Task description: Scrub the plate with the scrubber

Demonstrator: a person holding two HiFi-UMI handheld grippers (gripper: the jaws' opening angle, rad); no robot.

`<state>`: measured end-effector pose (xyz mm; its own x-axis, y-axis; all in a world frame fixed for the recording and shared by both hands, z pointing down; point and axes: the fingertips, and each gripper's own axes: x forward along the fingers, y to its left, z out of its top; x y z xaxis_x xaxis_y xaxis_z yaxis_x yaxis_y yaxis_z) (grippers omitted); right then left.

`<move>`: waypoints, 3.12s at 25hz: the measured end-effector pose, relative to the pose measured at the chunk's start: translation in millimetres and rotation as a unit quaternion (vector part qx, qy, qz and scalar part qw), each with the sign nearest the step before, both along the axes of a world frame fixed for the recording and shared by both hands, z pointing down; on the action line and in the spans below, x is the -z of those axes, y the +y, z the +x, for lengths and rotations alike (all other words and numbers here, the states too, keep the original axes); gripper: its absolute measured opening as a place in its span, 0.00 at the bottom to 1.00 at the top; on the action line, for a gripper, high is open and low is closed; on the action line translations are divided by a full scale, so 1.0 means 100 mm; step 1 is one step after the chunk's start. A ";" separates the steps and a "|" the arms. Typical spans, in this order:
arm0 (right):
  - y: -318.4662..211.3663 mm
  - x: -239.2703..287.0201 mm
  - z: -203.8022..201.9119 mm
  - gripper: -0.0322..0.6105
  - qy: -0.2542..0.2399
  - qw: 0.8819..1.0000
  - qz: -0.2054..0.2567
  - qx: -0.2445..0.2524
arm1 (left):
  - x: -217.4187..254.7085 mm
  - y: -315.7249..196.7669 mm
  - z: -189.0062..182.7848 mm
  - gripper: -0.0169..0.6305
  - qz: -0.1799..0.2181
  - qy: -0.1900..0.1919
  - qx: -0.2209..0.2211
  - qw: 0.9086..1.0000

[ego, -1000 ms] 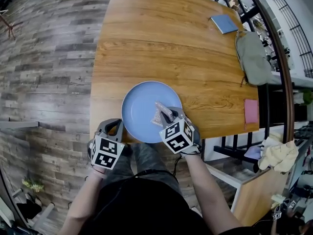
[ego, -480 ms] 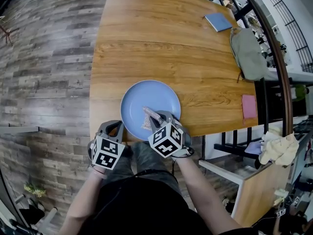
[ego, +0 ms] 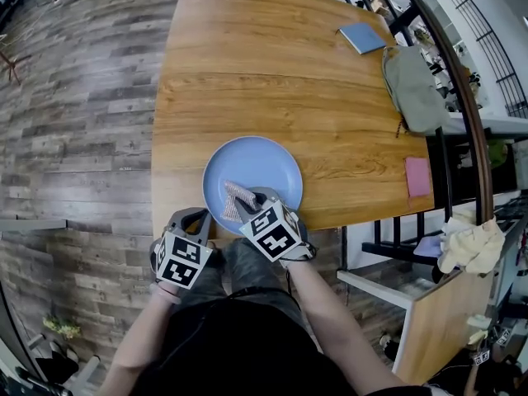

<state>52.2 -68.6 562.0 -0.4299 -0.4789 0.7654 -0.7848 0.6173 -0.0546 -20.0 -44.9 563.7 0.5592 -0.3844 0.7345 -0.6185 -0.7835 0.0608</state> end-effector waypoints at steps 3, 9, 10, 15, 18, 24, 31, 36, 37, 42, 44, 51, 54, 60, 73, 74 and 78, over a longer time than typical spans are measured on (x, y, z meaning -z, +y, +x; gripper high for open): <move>-0.05 0.13 0.07 0.16 -0.059 0.997 0.014 -0.041 | 0.02 -0.02 0.01 0.02 -0.001 0.003 -0.004 1.000; -0.12 0.34 0.33 0.16 -0.096 0.989 0.051 -0.096 | 0.10 -0.24 -0.07 0.02 0.007 0.025 0.013 1.000; -0.13 0.38 0.40 0.16 -0.103 0.987 0.058 -0.109 | 0.11 -0.29 -0.07 0.02 0.009 0.030 0.016 0.999; -0.12 0.62 0.76 0.16 -0.125 0.974 0.098 -0.164 | 0.25 -0.53 -0.01 0.02 0.029 0.077 0.023 0.996; -0.15 0.83 0.93 0.16 -0.121 0.967 0.136 -0.180 | 0.46 -0.77 0.03 0.02 0.056 0.117 0.042 0.991; -0.20 1.30 1.22 0.16 -0.120 0.947 0.208 -0.214 | 0.89 -1.14 0.09 0.02 0.112 0.163 0.051 0.979; -0.22 1.94 1.49 0.16 -0.133 0.922 0.272 -0.240 | 1.65 -1.37 0.08 0.02 0.153 0.236 0.070 0.957; -0.25 2.29 1.53 0.16 -0.148 0.909 0.310 -0.237 | 2.13 -1.46 0.00 0.02 0.188 0.272 0.079 0.941; -0.23 2.34 1.56 0.16 -0.151 0.906 0.316 -0.237 | 2.19 -1.46 0.00 0.02 0.190 0.280 0.082 0.938; -0.11 2.64 1.66 0.16 -0.159 0.895 0.345 -0.235 | 2.48 -1.36 -0.09 0.02 0.203 0.305 0.084 0.927; -0.07 2.76 1.69 0.16 -0.169 0.887 0.361 -0.234 | 2.58 -1.32 -0.17 0.02 0.207 0.322 0.091 0.919; -0.08 2.97 1.62 0.16 -0.178 0.881 0.380 -0.217 | 2.83 -1.27 -0.29 0.02 0.225 0.346 0.110 0.904; -0.08 3.01 1.57 0.16 -0.181 0.880 0.385 -0.212 | 2.88 -1.22 -0.26 0.02 0.228 0.348 0.104 0.903; 0.01 3.03 1.55 0.16 -0.186 0.877 0.390 -0.211 | 2.94 -1.15 -0.22 0.02 0.220 0.376 0.094 0.895; 0.00 3.17 1.44 0.16 -0.216 0.874 0.393 -0.184 | 3.06 -0.94 -0.15 0.02 0.249 0.343 0.078 0.902; 0.00 3.14 1.43 0.16 -0.218 0.875 0.391 -0.185 | 3.05 -0.94 -0.14 0.02 0.248 0.343 0.079 0.902; -0.07 3.08 1.45 0.16 -0.216 0.875 0.393 -0.184 | 3.02 -1.03 -0.12 0.02 0.249 0.351 0.085 0.898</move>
<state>197.0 -75.8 254.2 -0.3044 -0.9507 -0.0589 -0.9489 0.3081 -0.0678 -31.9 -148.4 261.3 0.7196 -0.6914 -0.0641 -0.6779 -0.7196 0.1505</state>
